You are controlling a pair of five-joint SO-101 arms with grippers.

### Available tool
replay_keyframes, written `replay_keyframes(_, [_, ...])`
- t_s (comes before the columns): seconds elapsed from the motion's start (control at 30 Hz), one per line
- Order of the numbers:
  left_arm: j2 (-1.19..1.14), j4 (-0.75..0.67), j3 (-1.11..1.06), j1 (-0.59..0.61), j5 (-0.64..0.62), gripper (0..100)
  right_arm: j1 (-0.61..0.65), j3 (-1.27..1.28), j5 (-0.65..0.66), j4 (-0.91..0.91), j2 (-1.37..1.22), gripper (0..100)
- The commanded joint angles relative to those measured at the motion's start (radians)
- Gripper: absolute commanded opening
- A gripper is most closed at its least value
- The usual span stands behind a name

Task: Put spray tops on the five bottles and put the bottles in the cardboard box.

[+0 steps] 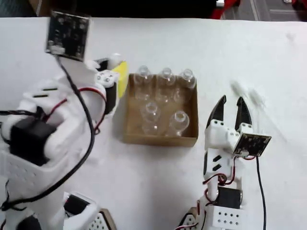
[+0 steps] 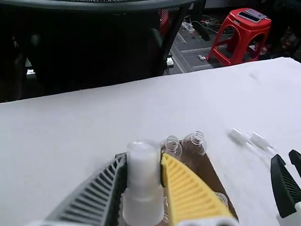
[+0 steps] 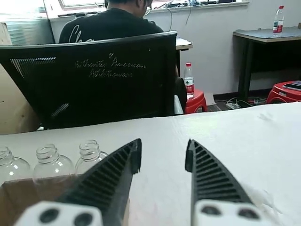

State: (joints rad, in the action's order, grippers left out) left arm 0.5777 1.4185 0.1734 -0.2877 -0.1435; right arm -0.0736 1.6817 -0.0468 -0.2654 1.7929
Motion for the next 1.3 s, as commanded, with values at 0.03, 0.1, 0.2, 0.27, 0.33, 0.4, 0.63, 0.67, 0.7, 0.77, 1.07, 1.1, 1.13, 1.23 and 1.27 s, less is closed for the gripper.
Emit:
replay_keyframes(0.03, [0.183, -0.423, -0.311, 0.028, -0.011, 2, 0.015, 0.008, 0.015, -0.018, 0.001, 13.4])
replay_keyframes(0.1, [0.223, -0.595, -0.417, 0.028, -0.012, 2, 0.015, 0.008, 0.015, -0.018, 0.001, 13.4])
replay_keyframes(0.2, [0.229, -0.853, -0.563, 0.028, -0.012, 2, 0.015, 0.008, 0.015, -0.018, 0.001, 13.4])
replay_keyframes(0.27, [0.229, -1.034, -0.655, 0.021, -0.015, 2, 0.015, 0.008, 0.015, -0.018, 0.001, 13.4])
replay_keyframes(0.33, [0.228, -1.212, -0.727, 0.013, -0.044, 2, 0.013, 0.008, 0.015, -0.018, 0.001, 13.4])
replay_keyframes(0.4, [0.208, -1.363, -0.781, 0.008, -0.052, 2, 0.013, 0.008, 0.015, -0.018, 0.001, 13.4])
replay_keyframes(0.63, [0.012, -1.573, -0.804, 0.012, -0.040, 2, 0.013, 0.008, 0.015, -0.018, 0.001, 13.4])
replay_keyframes(0.67, [-0.002, -1.597, -0.804, 0.012, -0.040, 2, 0.013, 0.008, 0.015, -0.018, 0.001, 13.4])
replay_keyframes(0.7, [-0.012, -1.622, -0.804, 0.012, -0.040, 2, 0.013, 0.008, 0.015, -0.018, 0.001, 13.4])
replay_keyframes(0.77, [-0.031, -1.656, -0.804, 0.012, -0.032, 2, 0.012, 0.008, 0.015, -0.018, -0.001, 13.4])
replay_keyframes(1.07, [-0.142, -1.717, -0.804, 0.013, -0.031, 2, 0.008, 0.008, 0.015, -0.018, -0.001, 13.4])
replay_keyframes(1.1, [-0.160, -1.741, -0.804, 0.015, -0.031, 2, 0.008, 0.008, 0.015, -0.018, -0.001, 13.4])
replay_keyframes(1.13, [-0.182, -1.769, -0.804, 0.022, -0.031, 2, 0.008, 0.008, 0.015, -0.018, -0.001, 13.4])
replay_keyframes(1.23, [-0.245, -1.849, -0.804, 0.035, -0.031, 2, 0.008, 0.008, 0.015, -0.018, -0.001, 13.4])
replay_keyframes(1.27, [-0.259, -1.861, -0.804, 0.036, -0.031, 2, 0.008, 0.008, 0.015, -0.018, -0.001, 13.4])
